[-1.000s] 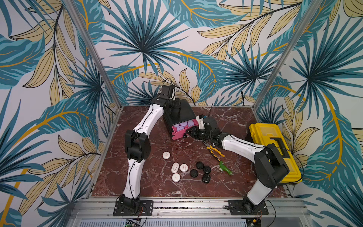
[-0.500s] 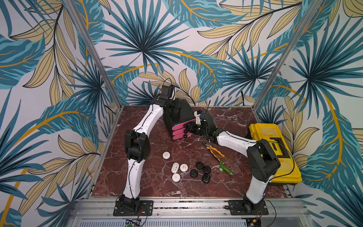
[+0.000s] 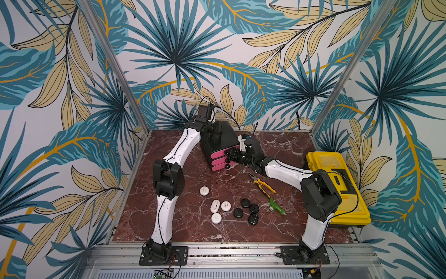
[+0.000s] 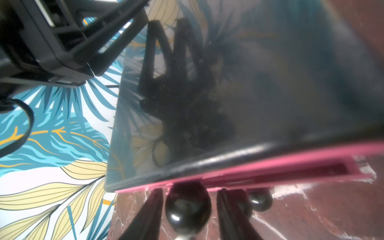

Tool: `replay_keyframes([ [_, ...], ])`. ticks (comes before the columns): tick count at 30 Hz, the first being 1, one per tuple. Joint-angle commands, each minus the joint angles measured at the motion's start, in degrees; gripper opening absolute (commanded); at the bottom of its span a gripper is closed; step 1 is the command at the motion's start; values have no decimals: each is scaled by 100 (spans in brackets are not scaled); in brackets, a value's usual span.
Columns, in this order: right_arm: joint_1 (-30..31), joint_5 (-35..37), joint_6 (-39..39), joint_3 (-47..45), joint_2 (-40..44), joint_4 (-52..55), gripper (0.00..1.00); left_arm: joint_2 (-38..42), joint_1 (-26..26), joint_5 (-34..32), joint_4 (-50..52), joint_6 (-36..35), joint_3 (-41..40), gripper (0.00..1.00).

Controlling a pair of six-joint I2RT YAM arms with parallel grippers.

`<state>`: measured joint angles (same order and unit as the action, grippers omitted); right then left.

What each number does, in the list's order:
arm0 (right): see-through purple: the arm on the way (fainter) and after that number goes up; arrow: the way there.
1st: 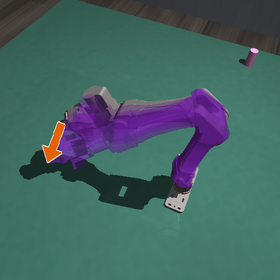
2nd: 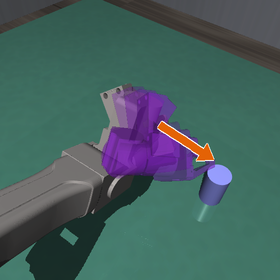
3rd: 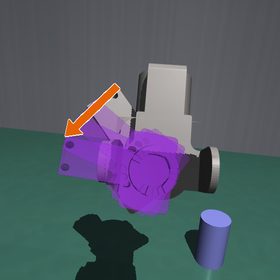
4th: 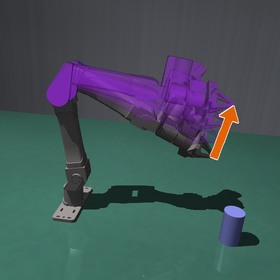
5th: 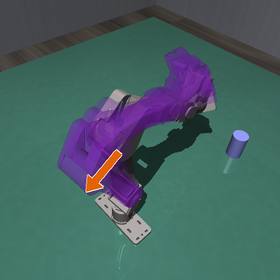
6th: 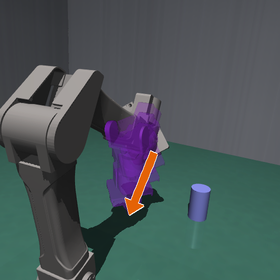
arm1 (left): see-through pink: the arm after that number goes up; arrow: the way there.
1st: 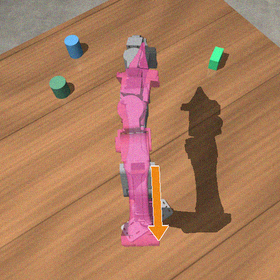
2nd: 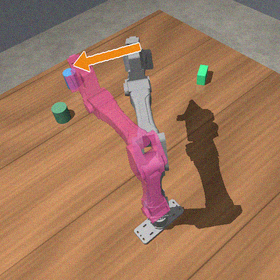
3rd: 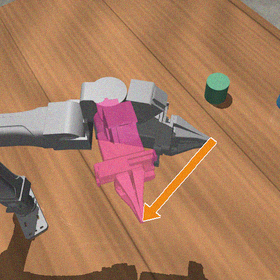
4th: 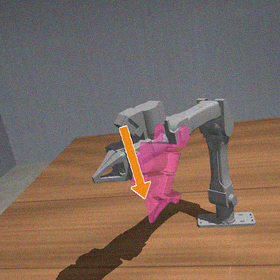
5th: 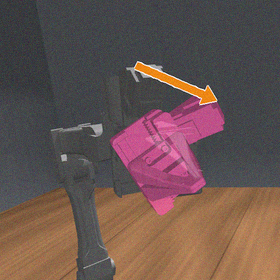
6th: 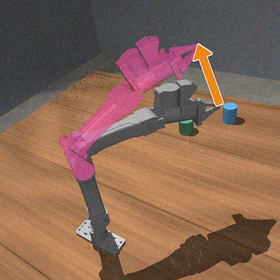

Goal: Put the bluetooth earphones in the drawer according to color
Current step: Close the drawer of the storage box, then open the drawer in the storage box.

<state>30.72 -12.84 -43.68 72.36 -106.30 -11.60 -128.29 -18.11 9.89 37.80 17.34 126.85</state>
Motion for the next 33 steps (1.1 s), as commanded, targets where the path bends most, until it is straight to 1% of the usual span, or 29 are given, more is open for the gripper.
replay_keyframes([
  [1,-23,69,22,-429,435,-241,53,-268,0,50,1117,23,-349,42],
  [5,-43,105,66,-837,528,-355,57,-248,42,57,1120,23,-354,42],
  [11,-147,-131,77,-1011,70,-949,57,-241,84,101,1125,23,-358,42],
  [17,-189,-367,122,-907,-400,-1537,53,-252,92,140,1103,23,-379,42],
  [25,-187,-447,84,-593,-914,-1901,49,-290,92,163,1069,23,-370,42],
  [33,-188,-442,18,-523,-1021,-2126,43,-313,96,187,1055,24,-380,42],
])
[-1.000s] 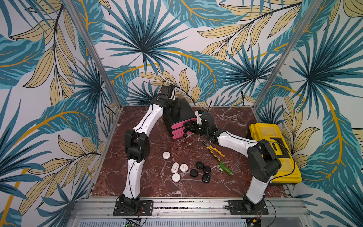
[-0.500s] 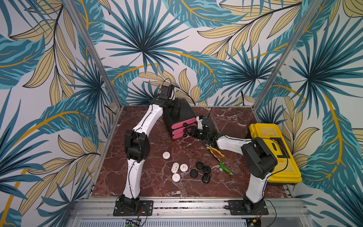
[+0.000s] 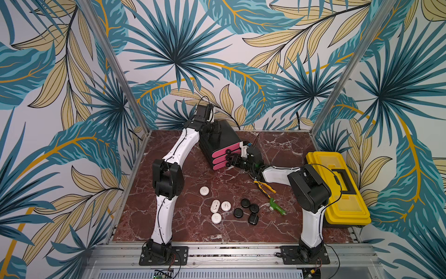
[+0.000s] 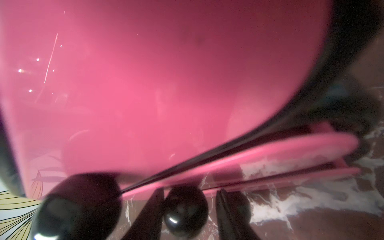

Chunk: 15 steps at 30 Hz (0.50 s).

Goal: Put the bluetooth earphones in the drawer according to color
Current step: Open the drawer in the storage box.

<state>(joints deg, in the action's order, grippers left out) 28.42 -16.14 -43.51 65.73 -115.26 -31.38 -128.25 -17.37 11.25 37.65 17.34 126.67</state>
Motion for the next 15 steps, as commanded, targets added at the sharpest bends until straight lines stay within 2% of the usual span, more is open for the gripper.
replay_keyframes([
  [1,40,-109,0,148,-128,-157,41,-324,24,52,1072,24,-363,42],
  [11,41,1,-49,-84,-64,-239,26,-328,33,-8,1096,15,-361,41],
  [15,45,39,-18,-466,214,-288,24,-341,70,-55,1087,54,-393,41],
])
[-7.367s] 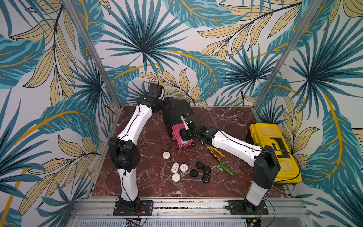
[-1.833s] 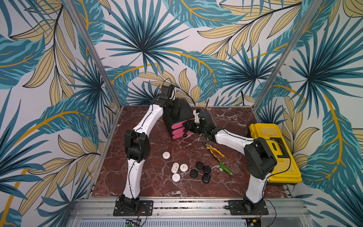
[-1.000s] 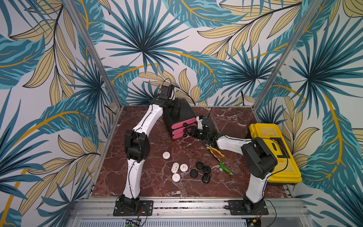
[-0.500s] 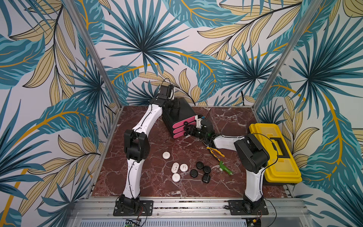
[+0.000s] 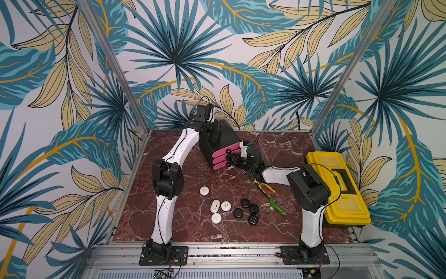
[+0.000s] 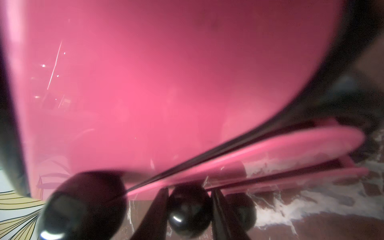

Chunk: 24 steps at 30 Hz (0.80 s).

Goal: Put the bluetooth earphones in the drawer according to color
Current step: Open the drawer in the storage box.

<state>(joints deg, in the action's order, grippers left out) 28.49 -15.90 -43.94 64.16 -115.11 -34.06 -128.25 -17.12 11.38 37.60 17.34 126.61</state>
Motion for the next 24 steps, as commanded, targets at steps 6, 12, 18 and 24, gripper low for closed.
replay_keyframes([
  [6,49,63,114,-1040,716,6,24,-349,164,-112,1047,155,-395,41],
  [12,95,69,131,-1667,1174,67,24,-346,223,-126,1065,148,-385,41],
  [18,188,181,174,-2087,1591,239,24,-349,245,-148,1076,141,-400,41],
  [24,236,383,301,-2305,1960,579,24,-358,268,-95,1031,147,-431,41],
])
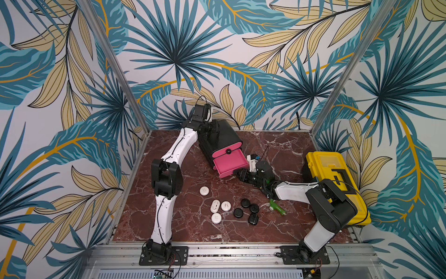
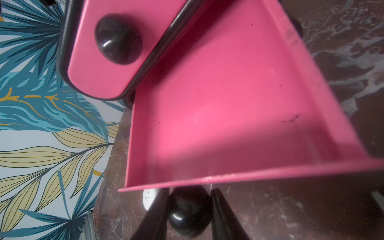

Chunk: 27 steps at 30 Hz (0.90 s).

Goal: Put the bluetooth earphones in the drawer according to color
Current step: Open the drawer in the storage box.

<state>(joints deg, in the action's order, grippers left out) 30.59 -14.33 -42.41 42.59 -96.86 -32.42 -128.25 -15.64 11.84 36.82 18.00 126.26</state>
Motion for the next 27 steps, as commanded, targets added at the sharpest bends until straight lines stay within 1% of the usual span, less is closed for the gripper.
replay_keyframes([
  [1,23,238,158,-152,164,446,24,-358,114,-129,1100,89,-404,41],
  [6,26,294,237,-147,339,651,24,-333,131,-181,1229,26,-418,41],
  [23,26,535,460,-108,738,1299,25,-257,193,-15,1238,75,-455,41],
  [25,20,529,466,-87,739,1318,27,-235,193,-24,1223,72,-490,41],
  [27,22,519,488,-50,698,1357,32,-200,200,-15,1208,89,-513,41],
])
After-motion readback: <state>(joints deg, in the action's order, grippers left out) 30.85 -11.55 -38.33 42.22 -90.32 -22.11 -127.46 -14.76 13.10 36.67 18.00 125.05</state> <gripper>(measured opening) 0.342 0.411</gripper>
